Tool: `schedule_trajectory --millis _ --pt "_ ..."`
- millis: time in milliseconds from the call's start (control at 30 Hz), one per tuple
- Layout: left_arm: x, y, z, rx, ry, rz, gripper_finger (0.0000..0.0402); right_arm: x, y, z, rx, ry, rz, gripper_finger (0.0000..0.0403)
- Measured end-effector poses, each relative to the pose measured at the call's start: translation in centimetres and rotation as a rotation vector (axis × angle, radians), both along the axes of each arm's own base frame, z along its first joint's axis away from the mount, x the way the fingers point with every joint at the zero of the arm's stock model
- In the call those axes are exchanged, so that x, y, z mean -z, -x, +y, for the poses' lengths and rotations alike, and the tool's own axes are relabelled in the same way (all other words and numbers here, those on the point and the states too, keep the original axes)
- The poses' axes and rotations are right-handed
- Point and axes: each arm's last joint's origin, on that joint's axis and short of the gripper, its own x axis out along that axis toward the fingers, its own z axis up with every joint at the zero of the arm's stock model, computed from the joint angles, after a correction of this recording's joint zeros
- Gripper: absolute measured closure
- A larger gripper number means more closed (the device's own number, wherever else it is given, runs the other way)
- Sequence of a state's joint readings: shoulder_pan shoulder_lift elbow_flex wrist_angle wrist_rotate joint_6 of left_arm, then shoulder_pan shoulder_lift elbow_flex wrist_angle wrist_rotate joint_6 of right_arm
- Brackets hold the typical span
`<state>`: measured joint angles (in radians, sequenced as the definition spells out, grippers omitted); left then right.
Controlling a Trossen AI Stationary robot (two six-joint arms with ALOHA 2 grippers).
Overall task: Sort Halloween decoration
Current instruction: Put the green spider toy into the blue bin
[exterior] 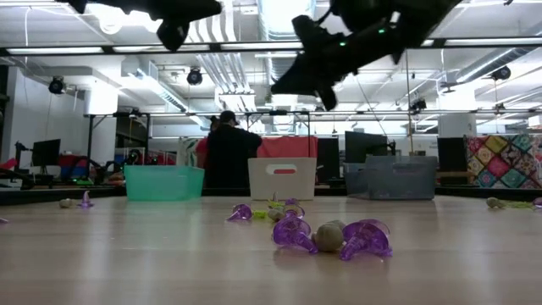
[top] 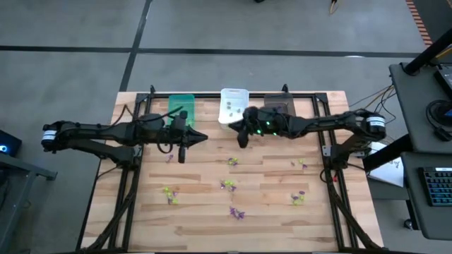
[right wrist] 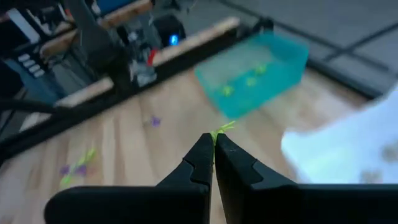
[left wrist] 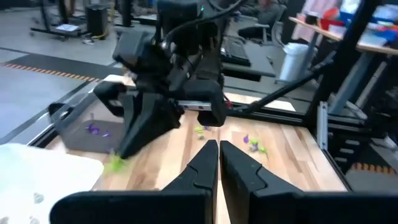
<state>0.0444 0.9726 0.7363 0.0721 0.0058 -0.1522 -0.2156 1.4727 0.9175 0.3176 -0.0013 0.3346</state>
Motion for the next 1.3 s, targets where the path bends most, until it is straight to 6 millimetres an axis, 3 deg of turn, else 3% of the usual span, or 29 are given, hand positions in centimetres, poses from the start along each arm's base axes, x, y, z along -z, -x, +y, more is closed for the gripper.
schedule_trajectory --millis 200,433,767,1000,1300 --pt "0.5 2.3 0.1 -0.071 0.003 -0.041 0.0402 -0.7 -3.6 -2.7 0.015 0.092 -0.016 0.0394" --pt "-0.4 5.3 0.0 -0.069 -0.02 -0.128 0.0402 -0.7 -9.5 -5.4 -0.047 0.13 -0.046 0.0394" --pt "-1.1 7.7 -0.1 -0.071 -0.056 -0.167 0.0402 1.7 -16.3 -9.5 -0.008 0.171 -0.051 0.0394" --pt "-0.7 8.0 -0.1 -0.071 -0.056 -0.137 0.0402 3.5 -18.8 -12.7 0.026 0.156 0.028 0.0394" --pt "-0.6 8.0 -0.1 -0.071 -0.074 -0.126 0.0402 4.8 -20.2 -14.4 0.021 0.182 0.099 0.0394"
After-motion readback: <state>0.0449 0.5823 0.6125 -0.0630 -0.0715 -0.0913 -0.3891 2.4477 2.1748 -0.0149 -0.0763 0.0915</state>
